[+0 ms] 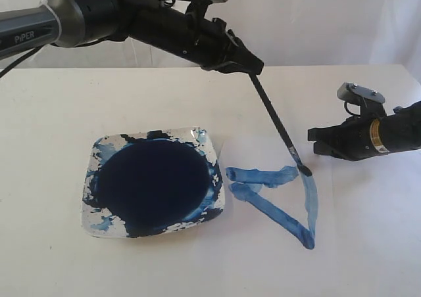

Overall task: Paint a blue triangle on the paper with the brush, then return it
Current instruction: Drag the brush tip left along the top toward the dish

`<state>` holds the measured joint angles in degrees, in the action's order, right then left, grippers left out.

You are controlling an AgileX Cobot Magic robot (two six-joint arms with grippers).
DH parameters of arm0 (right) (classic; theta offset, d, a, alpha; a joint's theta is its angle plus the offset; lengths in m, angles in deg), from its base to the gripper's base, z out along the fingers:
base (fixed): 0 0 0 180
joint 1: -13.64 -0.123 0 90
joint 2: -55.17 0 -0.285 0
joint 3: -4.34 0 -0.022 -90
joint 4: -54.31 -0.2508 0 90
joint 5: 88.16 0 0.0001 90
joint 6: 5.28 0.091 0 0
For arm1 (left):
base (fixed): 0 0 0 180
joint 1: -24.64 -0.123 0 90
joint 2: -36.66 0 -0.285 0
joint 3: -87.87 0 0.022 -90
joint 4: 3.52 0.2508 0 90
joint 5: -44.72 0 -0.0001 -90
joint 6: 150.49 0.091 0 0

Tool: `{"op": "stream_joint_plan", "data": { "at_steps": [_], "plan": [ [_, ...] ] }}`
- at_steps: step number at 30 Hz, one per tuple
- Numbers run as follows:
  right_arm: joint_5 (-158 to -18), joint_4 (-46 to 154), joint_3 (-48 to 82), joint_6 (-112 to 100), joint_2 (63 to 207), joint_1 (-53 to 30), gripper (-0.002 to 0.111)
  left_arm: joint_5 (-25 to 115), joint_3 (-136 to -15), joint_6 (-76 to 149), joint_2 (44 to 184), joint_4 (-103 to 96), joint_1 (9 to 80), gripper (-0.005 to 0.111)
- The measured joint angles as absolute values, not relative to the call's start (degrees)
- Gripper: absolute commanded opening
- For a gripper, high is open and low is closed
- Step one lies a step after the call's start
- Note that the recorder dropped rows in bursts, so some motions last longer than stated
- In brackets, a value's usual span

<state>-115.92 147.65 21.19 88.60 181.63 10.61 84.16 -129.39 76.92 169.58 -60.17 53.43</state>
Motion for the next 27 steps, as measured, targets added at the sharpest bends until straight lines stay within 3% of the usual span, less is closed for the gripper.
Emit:
{"op": "stream_joint_plan", "data": {
  "at_steps": [27],
  "plan": [
    [-115.8, 147.6, 21.2, 88.5, 181.6, 10.6, 0.0, 90.2, -129.7, 70.0, 166.2, -48.5, 53.5, 0.0]
  ]
}}
